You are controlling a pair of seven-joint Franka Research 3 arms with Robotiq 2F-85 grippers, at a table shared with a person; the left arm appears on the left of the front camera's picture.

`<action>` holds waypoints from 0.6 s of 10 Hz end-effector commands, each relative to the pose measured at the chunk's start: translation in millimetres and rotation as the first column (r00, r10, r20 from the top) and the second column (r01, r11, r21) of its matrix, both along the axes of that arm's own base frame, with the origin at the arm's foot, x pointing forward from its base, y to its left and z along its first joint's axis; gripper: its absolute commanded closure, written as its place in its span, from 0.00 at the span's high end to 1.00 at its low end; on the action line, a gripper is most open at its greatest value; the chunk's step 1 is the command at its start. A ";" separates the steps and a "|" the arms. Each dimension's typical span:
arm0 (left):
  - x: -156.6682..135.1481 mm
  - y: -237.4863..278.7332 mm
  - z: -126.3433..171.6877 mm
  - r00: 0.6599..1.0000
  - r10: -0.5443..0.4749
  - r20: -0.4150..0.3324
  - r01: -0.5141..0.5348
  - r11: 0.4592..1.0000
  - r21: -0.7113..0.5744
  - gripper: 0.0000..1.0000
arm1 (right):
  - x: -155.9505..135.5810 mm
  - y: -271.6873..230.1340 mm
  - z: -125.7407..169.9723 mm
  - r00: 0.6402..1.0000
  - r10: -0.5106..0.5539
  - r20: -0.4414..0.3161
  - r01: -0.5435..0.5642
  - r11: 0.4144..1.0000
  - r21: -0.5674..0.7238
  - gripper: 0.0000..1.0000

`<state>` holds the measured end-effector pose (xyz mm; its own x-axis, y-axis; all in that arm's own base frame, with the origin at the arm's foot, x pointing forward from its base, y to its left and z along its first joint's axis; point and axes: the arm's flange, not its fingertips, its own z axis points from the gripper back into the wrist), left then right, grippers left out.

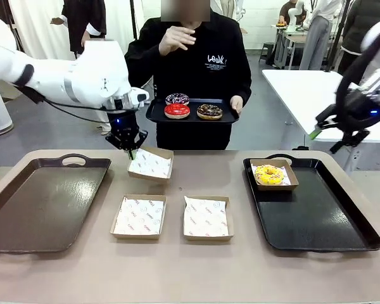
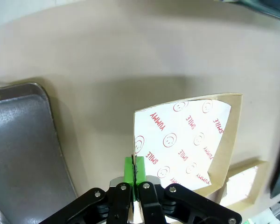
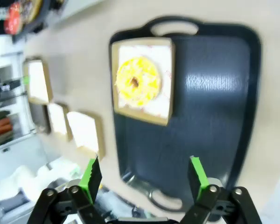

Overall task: Individually package the donuts and arrange them on the tray.
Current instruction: Place the picked Paper togo box on the Handle tray while simultaneously picking up another Paper togo box from the table with the other hand.

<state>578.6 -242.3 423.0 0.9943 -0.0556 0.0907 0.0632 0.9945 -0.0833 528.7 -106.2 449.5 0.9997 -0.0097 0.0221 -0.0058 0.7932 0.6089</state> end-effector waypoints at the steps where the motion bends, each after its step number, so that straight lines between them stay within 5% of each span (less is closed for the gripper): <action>1: -19.2 3.2 28.0 0.999 -0.026 0.039 0.027 1.000 -0.008 0.00 | -24.3 -36.4 -3.2 1.000 0.018 -0.008 -0.017 0.990 0.138 0.95; 6: -19.7 -7.8 91.0 0.994 0.017 0.105 -0.016 1.000 -0.016 0.00 | -73.6 -101.9 -12.5 0.994 -0.076 0.077 0.047 0.947 0.319 0.95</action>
<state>558.0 -248.3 513.8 0.9782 -0.0622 0.1982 0.0837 0.9912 -0.1022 464.1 -208.6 443.5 0.9954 -0.0794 0.0545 0.0042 0.6011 0.7991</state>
